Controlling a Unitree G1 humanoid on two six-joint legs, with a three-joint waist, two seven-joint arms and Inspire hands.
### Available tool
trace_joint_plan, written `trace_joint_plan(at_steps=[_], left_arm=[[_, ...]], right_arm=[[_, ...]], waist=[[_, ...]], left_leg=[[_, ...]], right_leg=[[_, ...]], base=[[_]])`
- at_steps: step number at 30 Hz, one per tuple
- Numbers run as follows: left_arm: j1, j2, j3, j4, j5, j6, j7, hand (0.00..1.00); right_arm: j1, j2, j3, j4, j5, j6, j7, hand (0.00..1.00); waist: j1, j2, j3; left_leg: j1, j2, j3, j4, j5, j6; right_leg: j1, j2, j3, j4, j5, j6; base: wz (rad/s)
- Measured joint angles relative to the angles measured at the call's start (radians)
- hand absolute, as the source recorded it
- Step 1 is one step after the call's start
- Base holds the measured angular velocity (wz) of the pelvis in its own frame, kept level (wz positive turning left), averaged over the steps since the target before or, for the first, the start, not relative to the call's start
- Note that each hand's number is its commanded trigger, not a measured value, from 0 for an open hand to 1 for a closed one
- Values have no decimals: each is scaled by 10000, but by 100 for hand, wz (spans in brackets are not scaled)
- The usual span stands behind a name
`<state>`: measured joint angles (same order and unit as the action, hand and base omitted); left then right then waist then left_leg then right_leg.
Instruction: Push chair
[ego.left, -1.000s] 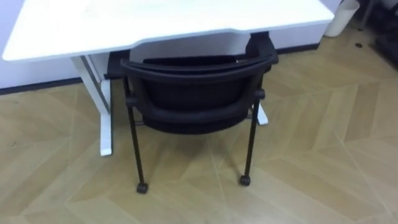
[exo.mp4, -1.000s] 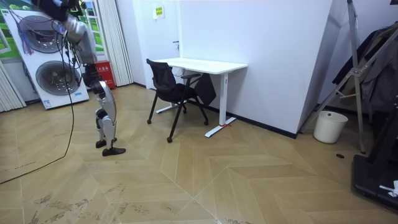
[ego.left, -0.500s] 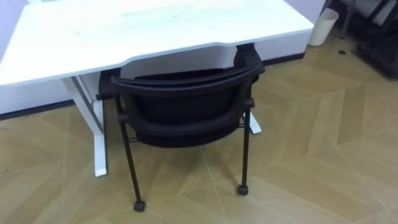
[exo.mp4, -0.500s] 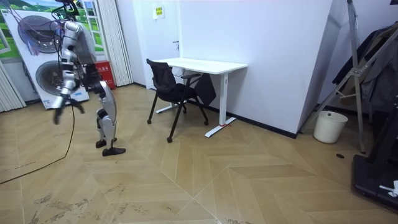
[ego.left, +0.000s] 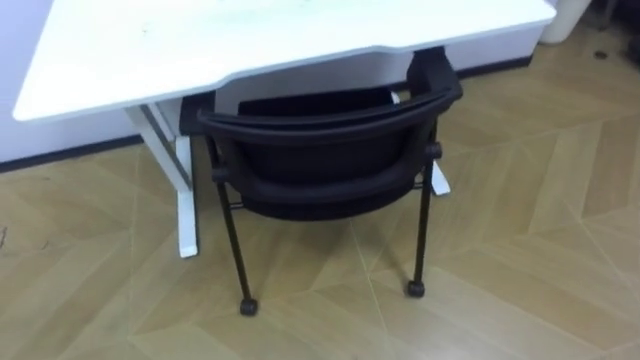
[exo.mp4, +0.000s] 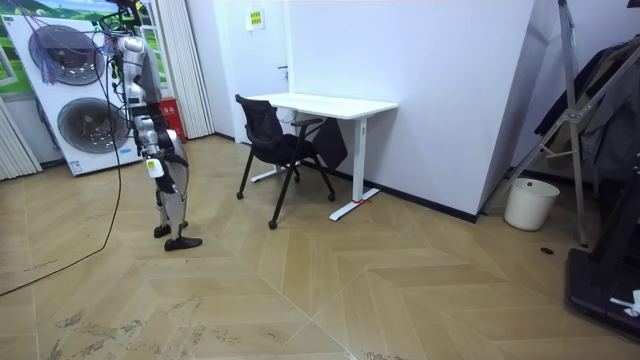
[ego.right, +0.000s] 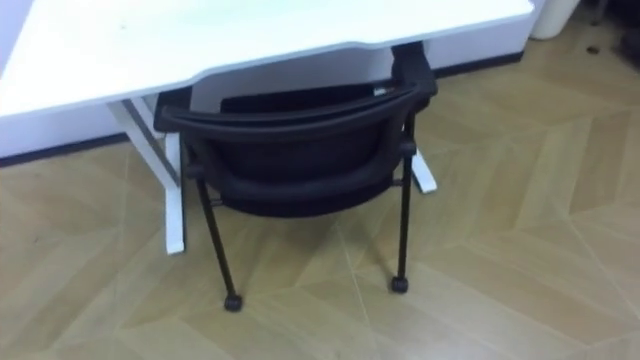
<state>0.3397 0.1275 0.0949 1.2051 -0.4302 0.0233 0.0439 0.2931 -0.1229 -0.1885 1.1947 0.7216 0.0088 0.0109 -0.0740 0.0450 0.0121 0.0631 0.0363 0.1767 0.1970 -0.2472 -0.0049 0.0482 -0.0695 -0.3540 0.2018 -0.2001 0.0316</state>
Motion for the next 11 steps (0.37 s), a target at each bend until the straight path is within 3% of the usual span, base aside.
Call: trace_joint_plan(at_steps=[11], left_arm=[[-204,-5,-51,-131,51,-28,-552,0]], right_arm=[[9,60,181,44,172,37,624,0]], waist=[[-10,-184,-36]], left_leg=[[3,-21,-215,-10,0,-1]], right_leg=[[42,-5,-41,13,-10,8]], base=[[3]])
